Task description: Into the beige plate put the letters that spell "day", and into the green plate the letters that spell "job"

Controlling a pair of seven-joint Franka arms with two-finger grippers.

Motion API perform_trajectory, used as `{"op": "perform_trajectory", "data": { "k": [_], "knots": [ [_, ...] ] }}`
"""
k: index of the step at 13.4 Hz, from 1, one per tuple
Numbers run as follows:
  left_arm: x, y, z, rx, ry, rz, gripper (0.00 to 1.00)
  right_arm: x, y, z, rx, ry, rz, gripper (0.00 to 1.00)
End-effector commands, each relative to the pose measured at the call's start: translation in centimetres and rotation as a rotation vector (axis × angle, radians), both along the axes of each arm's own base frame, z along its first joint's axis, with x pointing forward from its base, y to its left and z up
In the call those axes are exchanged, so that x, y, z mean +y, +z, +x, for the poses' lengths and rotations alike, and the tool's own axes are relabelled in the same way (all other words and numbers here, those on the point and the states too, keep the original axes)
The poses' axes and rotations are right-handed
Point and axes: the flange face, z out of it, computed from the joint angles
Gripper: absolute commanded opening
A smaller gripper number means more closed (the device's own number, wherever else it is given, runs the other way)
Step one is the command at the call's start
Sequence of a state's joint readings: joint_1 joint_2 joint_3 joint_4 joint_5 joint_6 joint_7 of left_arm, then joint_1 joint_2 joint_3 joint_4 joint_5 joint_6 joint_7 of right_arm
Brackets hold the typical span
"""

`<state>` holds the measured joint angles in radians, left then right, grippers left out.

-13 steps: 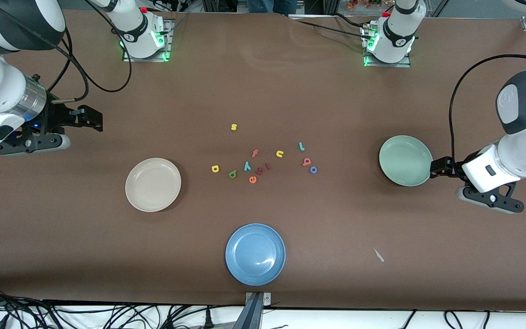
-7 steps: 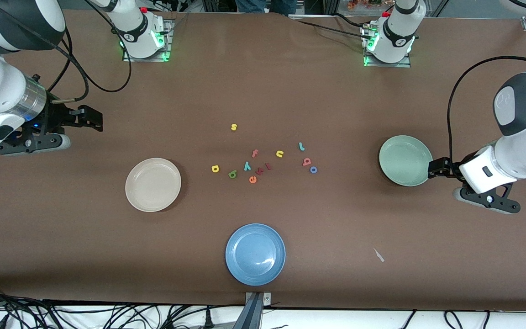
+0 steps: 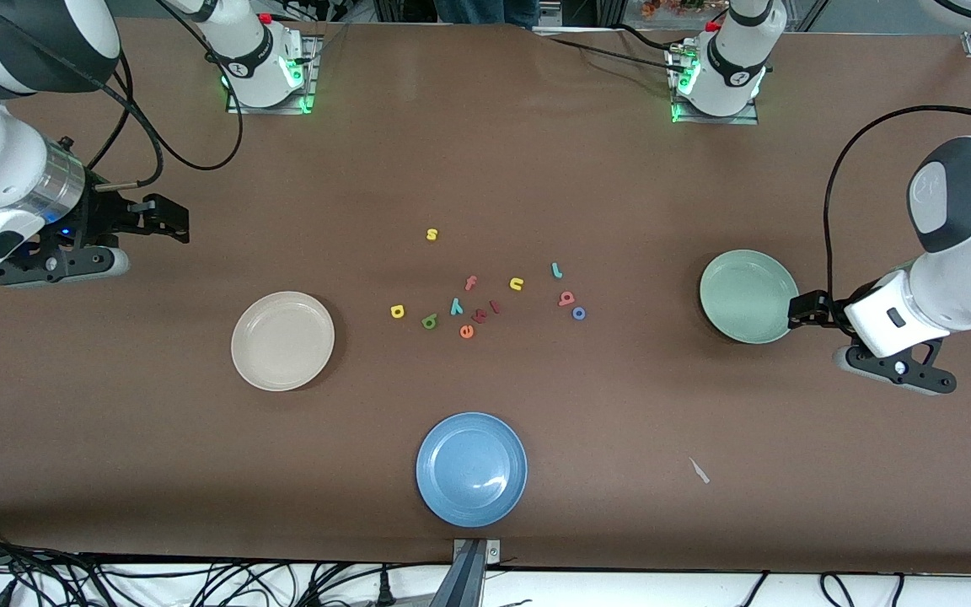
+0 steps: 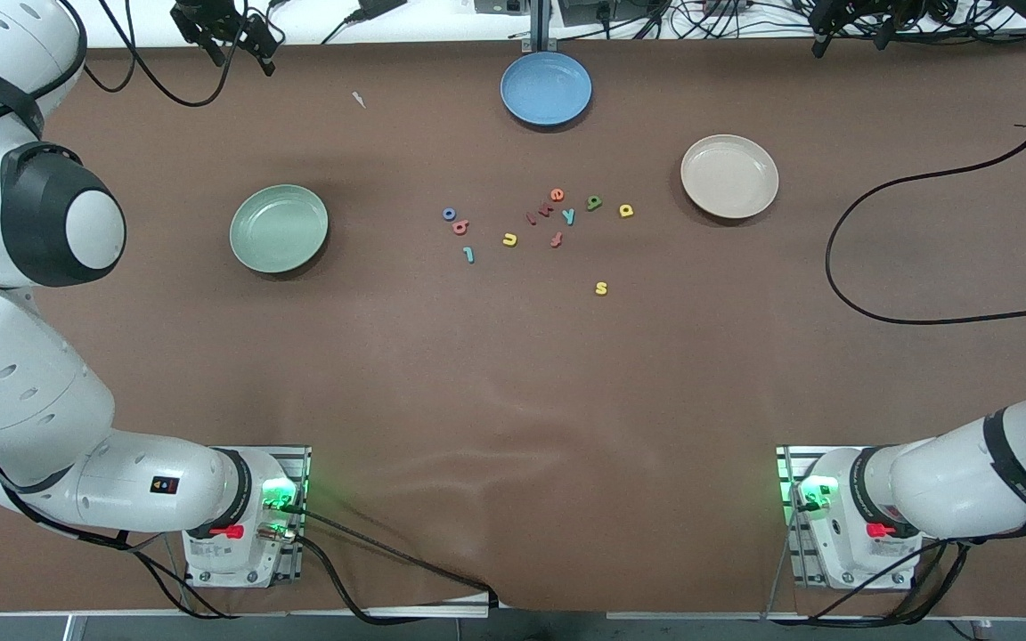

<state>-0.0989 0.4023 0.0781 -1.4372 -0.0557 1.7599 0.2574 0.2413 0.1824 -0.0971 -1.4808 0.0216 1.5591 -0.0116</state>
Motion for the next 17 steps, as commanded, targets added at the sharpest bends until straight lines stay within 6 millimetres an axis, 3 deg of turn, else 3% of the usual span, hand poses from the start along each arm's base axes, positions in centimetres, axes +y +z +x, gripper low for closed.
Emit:
{"op": "perform_trajectory", "data": {
  "k": [1, 17],
  "knots": [
    [-0.3, 0.1, -0.2, 0.007, 0.013, -0.018, 1.0, -0.5, 0.7, 0.0, -0.01, 0.024, 0.006, 1.0],
    [-0.5, -0.2, -0.3, 0.013, 0.014, -0.019, 1.0, -0.1, -1.1, 0.5, -0.001, 0.026, 0.004, 1.0]
  ]
}}
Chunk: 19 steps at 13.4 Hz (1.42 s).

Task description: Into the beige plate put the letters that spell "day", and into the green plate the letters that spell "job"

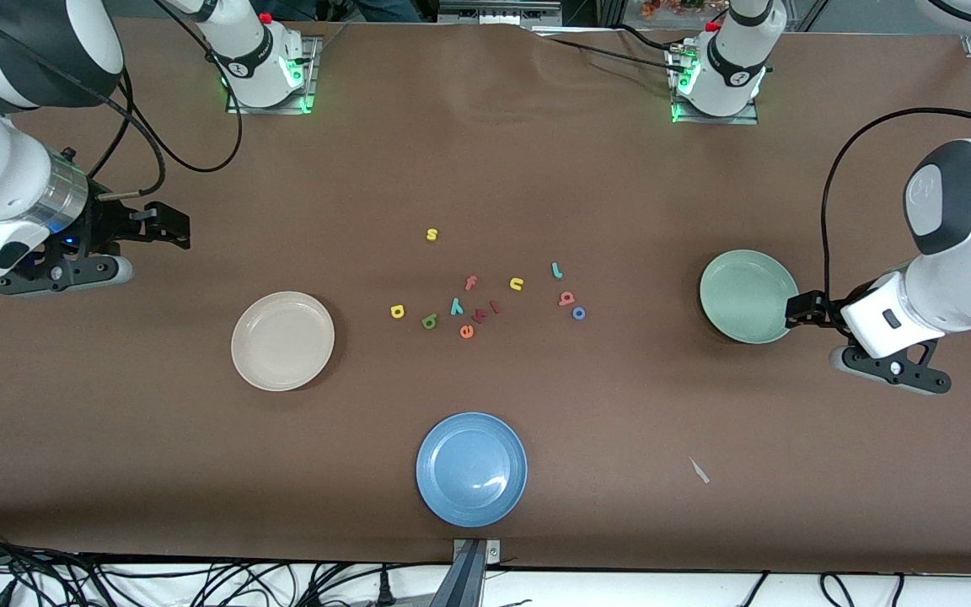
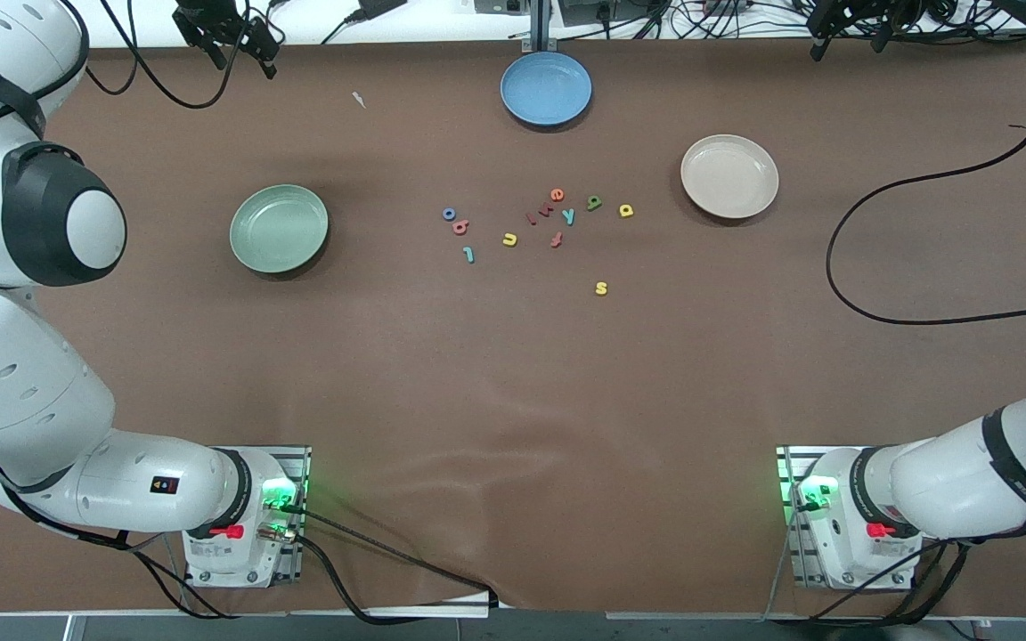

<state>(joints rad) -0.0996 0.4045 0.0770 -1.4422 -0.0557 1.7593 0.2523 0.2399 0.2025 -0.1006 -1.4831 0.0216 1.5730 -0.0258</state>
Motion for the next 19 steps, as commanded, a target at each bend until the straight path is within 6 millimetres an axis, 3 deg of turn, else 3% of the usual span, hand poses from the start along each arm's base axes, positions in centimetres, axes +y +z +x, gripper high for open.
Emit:
{"op": "perform_trajectory", "data": {
  "k": [1, 19],
  "knots": [
    [-0.4, 0.1, -0.2, 0.005, 0.008, -0.021, 1.0, 0.0, 0.0, 0.0, -0.006, 0.017, 0.006, 1.0],
    [-1.9, -1.1, -0.2, 0.029, 0.015, -0.015, 1.0, -0.5, -1.2, -0.2, -0.001, 0.01, 0.007, 1.0]
  ]
}}
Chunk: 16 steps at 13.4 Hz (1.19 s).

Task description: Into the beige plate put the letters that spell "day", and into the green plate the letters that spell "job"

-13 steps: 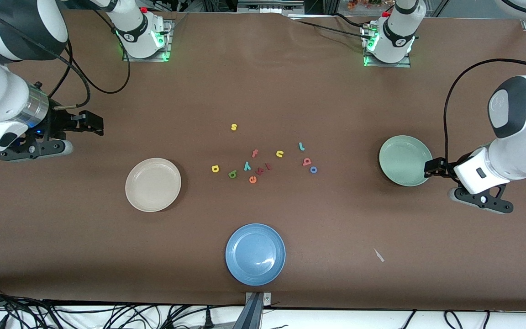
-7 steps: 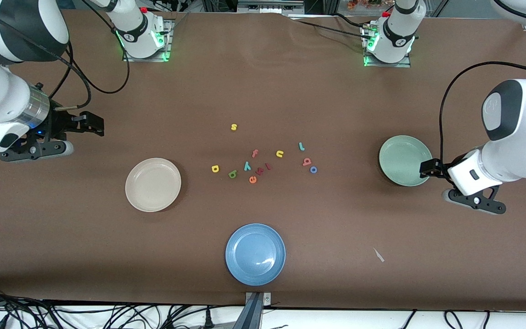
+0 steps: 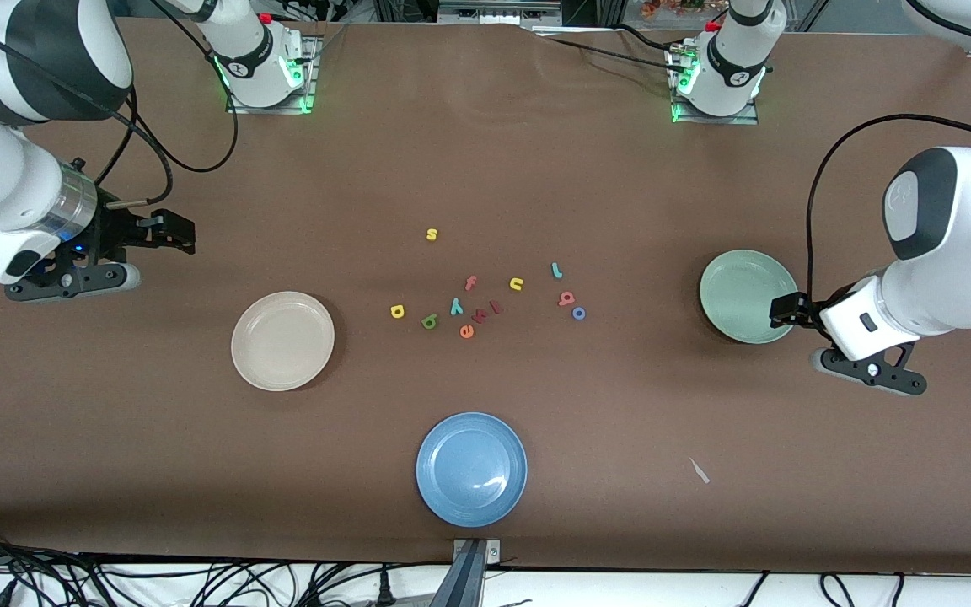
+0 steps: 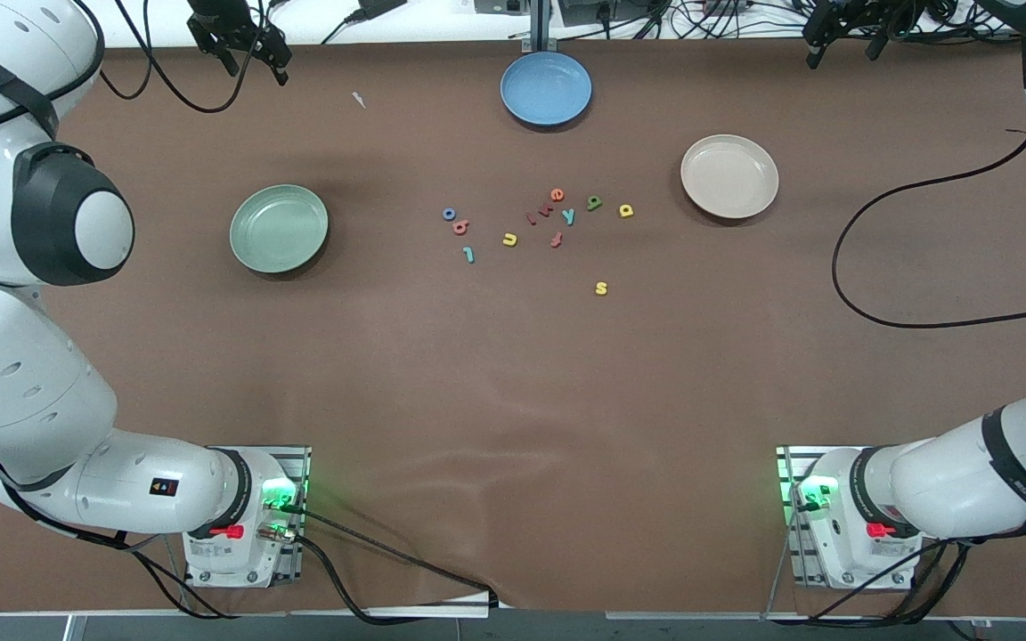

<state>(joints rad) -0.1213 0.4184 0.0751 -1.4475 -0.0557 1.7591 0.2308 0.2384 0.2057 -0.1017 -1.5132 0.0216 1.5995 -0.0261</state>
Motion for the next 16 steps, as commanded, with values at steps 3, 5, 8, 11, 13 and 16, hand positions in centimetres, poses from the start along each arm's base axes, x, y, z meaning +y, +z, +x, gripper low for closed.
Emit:
{"op": "perform_trajectory", "data": {
  "k": [3, 5, 8, 11, 13, 16],
  "knots": [
    [-0.5, 0.2, -0.2, 0.008, 0.019, -0.018, 1.0, -0.2, 0.0, -0.3, -0.005, 0.007, 0.03, 1.0],
    [-0.1, 0.0, -0.2, 0.011, 0.028, -0.017, 1.0, -0.1, -0.1, -0.3, -0.007, 0.006, 0.03, 1.0],
    [0.8, -0.2, -0.1, 0.014, 0.047, -0.028, 1.0, 0.8, -0.5, -0.2, -0.004, -0.006, 0.061, 1.0],
    [-2.0, -5.1, -1.4, 0.112, 0.205, -0.001, 1.0, 3.7, -1.7, 0.3, -0.007, -0.06, 0.084, 1.0],
    [-4.3, -5.8, -1.9, 0.128, 0.257, 0.003, 1.0, 7.3, -3.7, 0.6, -0.007, -0.065, 0.081, 1.0],
    [-7.2, -7.7, -5.3, 0.206, 0.314, 0.024, 1.0, 14.4, -6.4, -0.1, -0.005, -0.104, 0.096, 1.0]
  ]
}}
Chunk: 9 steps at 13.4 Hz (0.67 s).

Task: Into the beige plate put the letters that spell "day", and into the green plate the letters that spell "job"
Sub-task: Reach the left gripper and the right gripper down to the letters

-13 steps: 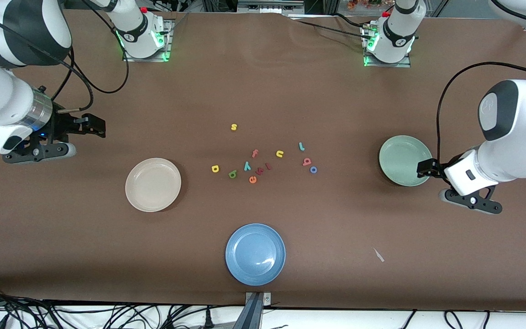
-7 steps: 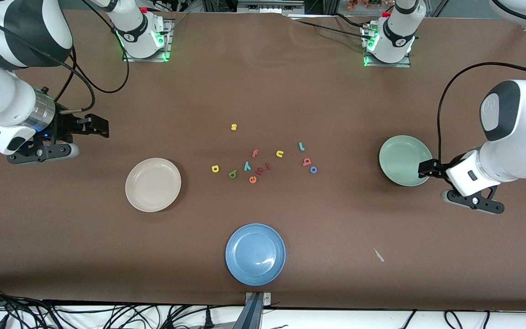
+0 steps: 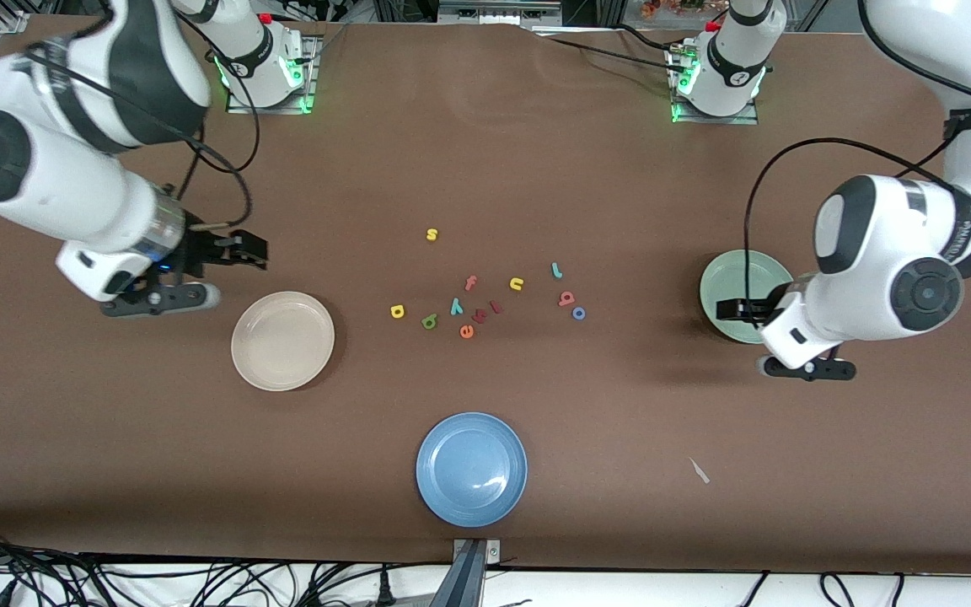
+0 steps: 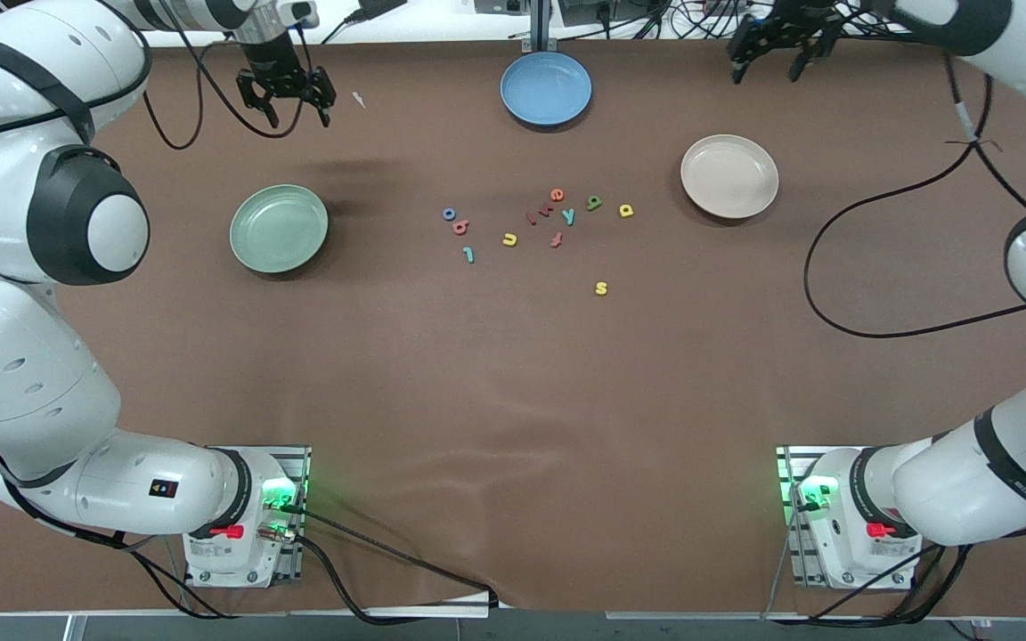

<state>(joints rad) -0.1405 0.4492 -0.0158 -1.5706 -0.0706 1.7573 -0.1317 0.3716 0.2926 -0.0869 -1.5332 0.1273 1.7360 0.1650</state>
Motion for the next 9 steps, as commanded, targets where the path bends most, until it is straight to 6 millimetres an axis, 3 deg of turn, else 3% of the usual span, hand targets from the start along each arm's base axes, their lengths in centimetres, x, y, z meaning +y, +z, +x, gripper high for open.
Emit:
{"op": "perform_trajectory", "data": {
  "k": [1, 3, 5, 7, 9],
  "knots": [
    [-1.7, 0.3, -3.6, 0.043, 0.071, -0.001, 1.0, 6.6, -1.3, -1.5, -0.001, -0.052, 0.011, 1.0],
    [-3.9, 1.7, -6.7, 0.051, 0.086, 0.01, 1.0, 10.0, -2.0, -2.6, -0.013, -0.074, 0.011, 1.0],
    [-7.8, 2.2, -7.6, 0.036, 0.182, 0.035, 0.99, 13.1, -3.5, -3.4, -0.015, -0.118, 0.002, 1.0],
    [-11.9, 0.7, -8.6, 0.001, 0.287, 0.044, 0.99, 15.5, -5.7, -4.1, -0.018, -0.135, -0.009, 1.0],
    [-14.8, -1.1, -9.9, -0.02, 0.341, 0.038, 0.99, 16.7, -7.6, -4.5, -0.015, -0.172, -0.025, 1.0]
  ]
}}
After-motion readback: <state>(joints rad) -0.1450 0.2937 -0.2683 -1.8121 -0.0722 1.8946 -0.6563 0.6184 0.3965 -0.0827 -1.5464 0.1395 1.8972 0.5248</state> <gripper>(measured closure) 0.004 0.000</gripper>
